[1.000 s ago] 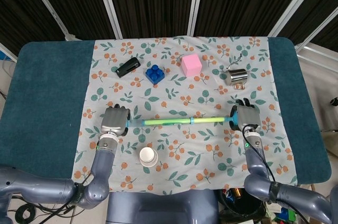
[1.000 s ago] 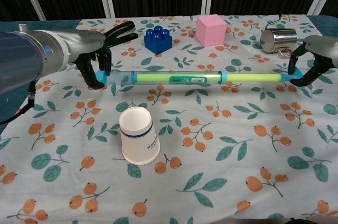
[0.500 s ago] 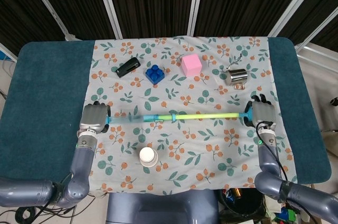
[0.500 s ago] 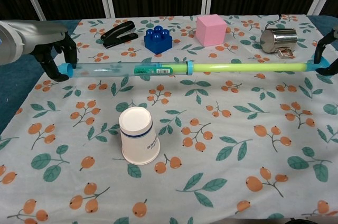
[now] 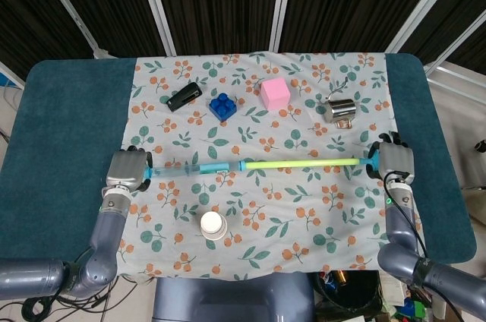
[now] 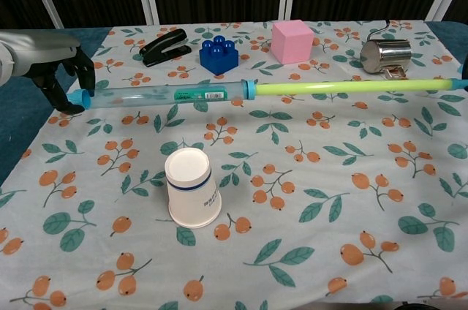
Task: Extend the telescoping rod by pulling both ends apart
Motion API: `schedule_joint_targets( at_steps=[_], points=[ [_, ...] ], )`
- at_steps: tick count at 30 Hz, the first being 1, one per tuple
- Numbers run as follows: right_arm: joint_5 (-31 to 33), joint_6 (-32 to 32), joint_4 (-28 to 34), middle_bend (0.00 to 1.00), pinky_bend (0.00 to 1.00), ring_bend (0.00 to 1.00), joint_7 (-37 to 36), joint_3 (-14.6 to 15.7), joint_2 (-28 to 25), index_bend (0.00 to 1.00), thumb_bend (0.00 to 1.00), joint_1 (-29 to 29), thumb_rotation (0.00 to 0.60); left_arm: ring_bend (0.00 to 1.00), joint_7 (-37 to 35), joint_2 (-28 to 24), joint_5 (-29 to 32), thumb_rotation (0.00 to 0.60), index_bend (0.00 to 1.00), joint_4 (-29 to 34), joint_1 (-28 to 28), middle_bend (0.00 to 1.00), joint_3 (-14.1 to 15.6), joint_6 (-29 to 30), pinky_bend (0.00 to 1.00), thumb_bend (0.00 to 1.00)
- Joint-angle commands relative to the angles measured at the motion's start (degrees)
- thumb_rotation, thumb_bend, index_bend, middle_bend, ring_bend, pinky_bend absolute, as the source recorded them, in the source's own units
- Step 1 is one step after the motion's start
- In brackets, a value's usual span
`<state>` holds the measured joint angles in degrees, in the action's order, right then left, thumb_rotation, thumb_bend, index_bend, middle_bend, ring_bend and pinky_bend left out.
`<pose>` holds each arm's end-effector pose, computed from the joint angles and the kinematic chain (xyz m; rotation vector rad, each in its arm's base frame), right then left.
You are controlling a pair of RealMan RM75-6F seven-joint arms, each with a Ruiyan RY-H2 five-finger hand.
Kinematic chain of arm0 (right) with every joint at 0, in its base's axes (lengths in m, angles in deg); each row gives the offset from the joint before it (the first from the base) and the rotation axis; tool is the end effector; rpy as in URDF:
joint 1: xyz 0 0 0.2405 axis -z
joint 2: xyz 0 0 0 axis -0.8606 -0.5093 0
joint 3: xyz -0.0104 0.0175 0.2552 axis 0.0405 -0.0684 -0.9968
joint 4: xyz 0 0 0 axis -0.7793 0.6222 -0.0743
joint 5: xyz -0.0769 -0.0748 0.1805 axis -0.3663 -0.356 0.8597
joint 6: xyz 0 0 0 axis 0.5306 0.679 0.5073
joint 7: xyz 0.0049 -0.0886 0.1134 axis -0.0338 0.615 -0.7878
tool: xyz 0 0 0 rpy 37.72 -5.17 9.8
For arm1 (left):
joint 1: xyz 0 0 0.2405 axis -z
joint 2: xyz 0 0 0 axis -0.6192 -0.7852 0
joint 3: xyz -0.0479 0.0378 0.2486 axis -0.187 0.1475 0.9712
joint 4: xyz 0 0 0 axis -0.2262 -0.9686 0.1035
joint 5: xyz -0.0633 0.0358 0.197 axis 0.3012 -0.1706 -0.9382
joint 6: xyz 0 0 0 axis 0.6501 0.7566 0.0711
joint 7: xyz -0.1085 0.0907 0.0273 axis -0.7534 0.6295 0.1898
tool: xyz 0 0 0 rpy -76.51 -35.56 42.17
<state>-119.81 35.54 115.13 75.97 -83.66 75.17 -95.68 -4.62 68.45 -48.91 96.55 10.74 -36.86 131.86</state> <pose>-0.2728 -0.3610 0.0810 1.2710 -1.0887 0.5210 -0.1587 0.3328 0.0245 -1.6128 -1.0275 -0.4076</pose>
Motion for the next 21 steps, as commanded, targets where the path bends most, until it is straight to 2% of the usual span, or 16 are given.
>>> schedule_joint_targets(
  at_steps=[1, 3, 4, 6, 11, 15, 17, 21],
  points=[
    [0.5, -0.7, 0.1, 0.07, 0.18, 0.04, 0.8, 0.5, -0.2, 0.42, 0.32, -0.1, 0.6, 0.13, -0.1, 0.1, 0.2, 0.6, 0.39, 0.0, 0.1, 0.18, 0.1, -0.3, 0.23, 0.31],
    [1.1, -1.3, 0.6, 0.02, 0.18, 0.02, 0.9, 0.5, -0.3, 0.17, 0.22, -0.1, 0.6, 0.07, -0.1, 0.0, 0.4, 0.6, 0.23, 0.3, 0.2, 0.1, 0.3, -0.9, 0.15, 0.2],
    [1.5, -1.6, 0.9, 0.01, 0.18, 0.02, 1.1, 0.5, -0.4, 0.11, 0.19, -0.2, 0.6, 0.04, -0.2, -0.2, 0.3, 0.6, 0.13, 0.4, 0.3, 0.06, 0.3, -1.2, 0.12, 0.15],
    [1.9, -1.7, 1.2, 0.0, 0.18, 0.02, 1.6, 0.6, -0.6, 0.01, 0.15, -0.3, 0.6, 0.02, -0.4, -0.6, 0.2, 0.6, 0.02, 0.8, 0.3, 0.03, 0.4, -1.7, 0.09, 0.11],
    [1.0, -0.6, 2.2, 0.0, 0.18, 0.02, 0.8, 0.2, -1.2, 0.0, 0.13, -0.1, 0.6, 0.02, -2.5, -2.1, -1.0, 0.6, 0.0, 2.1, -0.3, 0.03, 0.2, -1.8, 0.09, 0.1],
    [-2.3, 0.7, 3.8, 0.0, 0.18, 0.01, -1.3, 0.8, -2.9, 0.0, 0.13, 1.3, 0.6, 0.02, -6.6, -4.5, -5.4, 0.6, 0.0, 4.6, -2.7, 0.03, 1.0, -1.0, 0.09, 0.1],
    [-5.0, 1.7, 5.0, 0.0, 0.18, 0.01, -2.9, 1.6, -4.2, 0.0, 0.13, 2.7, 0.6, 0.02, -9.3, -6.0, -9.1, 0.6, 0.0, 6.2, -4.6, 0.03, 2.0, 0.0, 0.09, 0.1],
    [-16.4, 5.7, 8.3, 0.0, 0.18, 0.01, -9.9, 5.4, -8.5, 0.0, 0.12, 8.1, 0.6, 0.02, -18.1, -10.1, -24.2, 0.6, 0.0, 9.3, -11.9, 0.03, 7.5, 4.1, 0.09, 0.1]
  ],
)
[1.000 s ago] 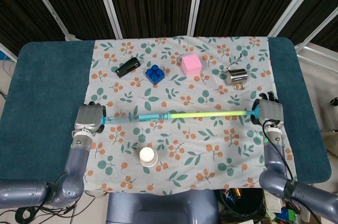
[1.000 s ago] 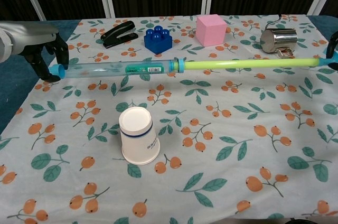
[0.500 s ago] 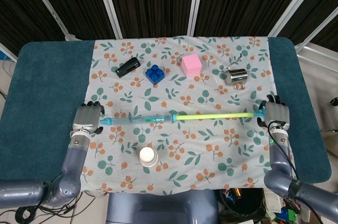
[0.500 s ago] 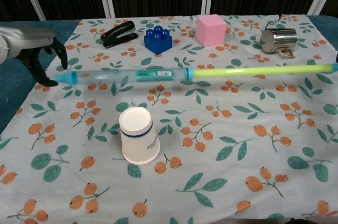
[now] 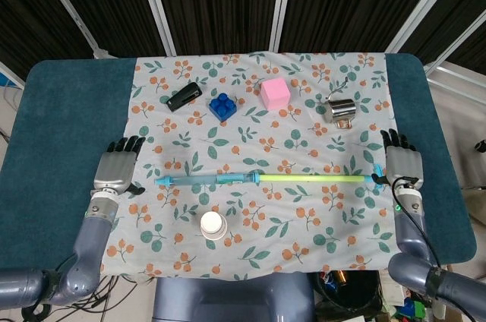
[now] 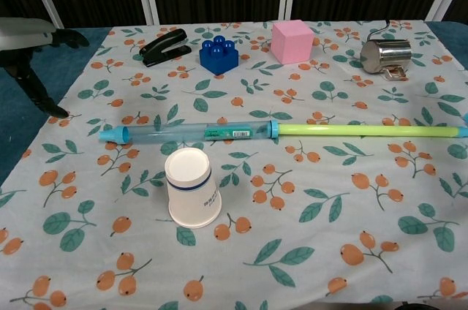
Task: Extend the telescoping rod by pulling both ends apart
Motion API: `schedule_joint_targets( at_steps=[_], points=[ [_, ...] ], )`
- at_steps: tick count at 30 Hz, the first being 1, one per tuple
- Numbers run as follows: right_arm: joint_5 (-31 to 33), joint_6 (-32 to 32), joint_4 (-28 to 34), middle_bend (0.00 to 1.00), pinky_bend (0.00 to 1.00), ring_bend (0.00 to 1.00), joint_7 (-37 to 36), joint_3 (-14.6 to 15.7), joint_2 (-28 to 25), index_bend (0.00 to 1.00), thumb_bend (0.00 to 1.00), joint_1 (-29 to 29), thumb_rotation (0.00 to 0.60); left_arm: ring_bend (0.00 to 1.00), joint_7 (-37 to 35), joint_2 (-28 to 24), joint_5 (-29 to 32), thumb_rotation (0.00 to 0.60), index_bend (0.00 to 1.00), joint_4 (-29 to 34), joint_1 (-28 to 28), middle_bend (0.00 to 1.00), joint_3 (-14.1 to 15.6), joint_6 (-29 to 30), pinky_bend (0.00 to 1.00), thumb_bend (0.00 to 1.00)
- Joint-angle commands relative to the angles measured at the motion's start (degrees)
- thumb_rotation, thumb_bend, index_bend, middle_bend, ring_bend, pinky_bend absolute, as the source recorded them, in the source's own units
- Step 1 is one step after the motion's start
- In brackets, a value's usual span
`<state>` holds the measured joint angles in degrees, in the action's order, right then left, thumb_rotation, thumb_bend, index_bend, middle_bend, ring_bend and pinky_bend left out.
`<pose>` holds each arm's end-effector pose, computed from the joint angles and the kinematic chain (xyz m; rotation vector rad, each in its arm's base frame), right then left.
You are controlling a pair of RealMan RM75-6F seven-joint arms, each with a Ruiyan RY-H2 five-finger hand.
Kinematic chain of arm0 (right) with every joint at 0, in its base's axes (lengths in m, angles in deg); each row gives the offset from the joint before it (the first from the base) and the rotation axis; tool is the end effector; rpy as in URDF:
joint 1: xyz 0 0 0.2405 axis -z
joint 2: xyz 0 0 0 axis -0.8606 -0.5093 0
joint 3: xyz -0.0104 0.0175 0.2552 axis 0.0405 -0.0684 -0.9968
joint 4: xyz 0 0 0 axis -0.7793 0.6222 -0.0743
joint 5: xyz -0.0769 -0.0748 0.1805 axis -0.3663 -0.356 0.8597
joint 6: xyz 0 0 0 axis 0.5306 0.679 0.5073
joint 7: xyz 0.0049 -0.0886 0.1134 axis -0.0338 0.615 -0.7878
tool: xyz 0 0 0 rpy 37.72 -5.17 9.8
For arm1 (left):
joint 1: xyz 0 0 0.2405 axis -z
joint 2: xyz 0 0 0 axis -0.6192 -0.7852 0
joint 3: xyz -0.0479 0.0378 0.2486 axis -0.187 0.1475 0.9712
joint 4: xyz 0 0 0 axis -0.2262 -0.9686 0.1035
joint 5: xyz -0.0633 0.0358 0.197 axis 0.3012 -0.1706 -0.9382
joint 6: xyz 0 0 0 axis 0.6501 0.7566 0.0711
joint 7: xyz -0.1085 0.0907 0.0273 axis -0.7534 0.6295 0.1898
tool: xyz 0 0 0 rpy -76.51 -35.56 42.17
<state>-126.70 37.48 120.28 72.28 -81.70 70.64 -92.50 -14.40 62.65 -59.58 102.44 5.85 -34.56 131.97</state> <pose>-0.2745 -0.3423 0.0994 1.3059 -1.0427 0.5663 -0.1654 0.3151 0.0507 -1.5954 -1.0590 -0.5655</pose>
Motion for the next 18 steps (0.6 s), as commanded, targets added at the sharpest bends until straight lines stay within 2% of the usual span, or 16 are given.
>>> schedule_joint_targets(
  at_steps=[1, 3, 6, 9, 12, 14, 18],
  points=[
    [-13.1, 5.3, 4.0, 0.0, 0.17, 0.0, -8.7, 4.6, -5.1, 0.0, 0.11, 6.6, 0.6, 0.02, -10.6, -5.3, -18.3, 0.6, 0.0, 3.3, -9.2, 0.03, 7.4, 5.5, 0.09, 0.1],
    [-19.9, 8.4, 5.2, 0.0, 0.17, 0.0, -13.6, 7.1, -7.3, 0.0, 0.09, 10.1, 0.6, 0.02, -15.2, -6.7, -27.0, 0.6, 0.0, 2.2, -13.5, 0.03, 11.7, 8.4, 0.09, 0.1],
    [-27.3, 12.0, 6.1, 0.0, 0.15, 0.0, -18.9, 10.5, -9.9, 0.0, 0.05, 14.2, 0.6, 0.01, -20.3, -7.9, -35.1, 0.6, 0.0, 0.1, -18.7, 0.01, 16.4, 12.0, 0.08, 0.1],
    [-33.1, 15.4, 6.1, 0.0, 0.15, 0.0, -21.9, 13.2, -11.9, 0.0, 0.02, 17.4, 0.6, 0.0, -23.6, -8.4, -41.2, 0.6, 0.0, -3.1, -22.9, 0.0, 19.7, 15.5, 0.05, 0.1],
    [-37.9, 19.5, 4.6, 0.0, 0.15, 0.0, -23.7, 14.6, -12.4, 0.0, 0.02, 20.1, 0.6, 0.0, -26.0, -8.0, -46.4, 0.6, 0.0, -7.3, -26.3, 0.0, 20.9, 19.6, 0.03, 0.1],
    [-41.2, 23.1, 1.6, 0.0, 0.15, 0.0, -25.0, 15.1, -11.2, 0.0, 0.02, 21.9, 0.6, 0.0, -27.7, -6.9, -49.0, 0.6, 0.0, -10.6, -28.7, 0.0, 20.9, 22.7, 0.03, 0.1],
    [-40.4, 22.0, -0.1, 0.0, 0.15, 0.0, -27.3, 14.5, -10.2, 0.0, 0.03, 23.1, 0.6, 0.0, -29.8, -4.9, -50.8, 0.6, 0.0, -14.5, -30.6, 0.0, 20.3, 22.4, 0.03, 0.1]
  ],
)
